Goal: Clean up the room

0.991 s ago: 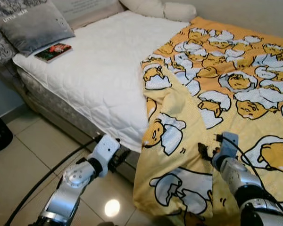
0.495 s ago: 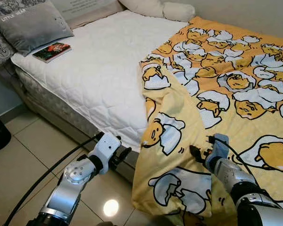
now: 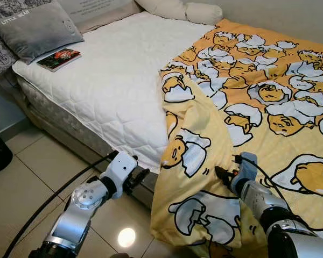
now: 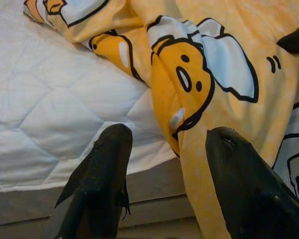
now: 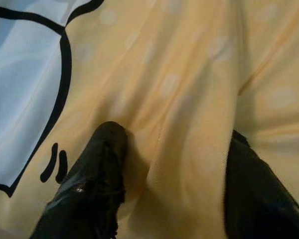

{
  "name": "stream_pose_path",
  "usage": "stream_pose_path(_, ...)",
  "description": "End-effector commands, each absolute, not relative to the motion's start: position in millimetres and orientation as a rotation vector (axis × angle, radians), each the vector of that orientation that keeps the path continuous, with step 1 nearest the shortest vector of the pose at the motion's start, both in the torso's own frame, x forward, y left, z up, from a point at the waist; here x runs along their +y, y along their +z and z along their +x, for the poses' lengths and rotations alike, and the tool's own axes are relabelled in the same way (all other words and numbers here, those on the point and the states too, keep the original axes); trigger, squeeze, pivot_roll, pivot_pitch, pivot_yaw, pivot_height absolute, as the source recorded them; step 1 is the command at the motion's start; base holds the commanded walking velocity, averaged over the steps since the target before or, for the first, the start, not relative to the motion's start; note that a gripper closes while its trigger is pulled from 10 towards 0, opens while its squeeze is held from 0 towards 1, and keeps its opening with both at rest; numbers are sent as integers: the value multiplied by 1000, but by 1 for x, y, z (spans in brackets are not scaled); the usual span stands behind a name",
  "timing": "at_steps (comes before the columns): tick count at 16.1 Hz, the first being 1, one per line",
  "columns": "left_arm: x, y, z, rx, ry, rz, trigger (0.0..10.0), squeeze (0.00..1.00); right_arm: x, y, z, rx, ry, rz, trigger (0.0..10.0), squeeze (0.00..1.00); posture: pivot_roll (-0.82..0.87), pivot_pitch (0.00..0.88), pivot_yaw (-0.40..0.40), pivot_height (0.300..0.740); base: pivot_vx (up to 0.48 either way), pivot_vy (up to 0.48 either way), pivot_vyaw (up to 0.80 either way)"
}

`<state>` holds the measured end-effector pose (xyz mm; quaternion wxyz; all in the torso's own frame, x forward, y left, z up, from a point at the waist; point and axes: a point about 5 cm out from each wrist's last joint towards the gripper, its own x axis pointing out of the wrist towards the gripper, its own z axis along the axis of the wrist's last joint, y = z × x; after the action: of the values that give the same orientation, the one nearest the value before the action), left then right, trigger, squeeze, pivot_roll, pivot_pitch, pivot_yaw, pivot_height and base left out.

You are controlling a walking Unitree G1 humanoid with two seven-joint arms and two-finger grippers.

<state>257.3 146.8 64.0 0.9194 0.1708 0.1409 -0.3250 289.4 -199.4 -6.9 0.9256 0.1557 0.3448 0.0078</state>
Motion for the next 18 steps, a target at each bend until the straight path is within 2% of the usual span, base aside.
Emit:
stream_pose_path(1,147,65,259,295,-678,368,10000,0,-196,-3,294,686,34,339,0,0,1,0,16,740,0,0,0)
stream_pose_path(10,152,66,261,296,-666,385,10000,0,-186,10,305,627,124,375,0,0,15,0,13,740,0,0,0)
stream_pose_path(15,153,66,252,298,-650,374,10000,0,-183,17,306,592,188,400,0,0,47,0,-35,740,0,0,0)
stream_pose_path(18,153,61,247,307,-643,365,10000,0,-171,29,309,543,351,373,0,0,39,0,-46,740,0,0,0)
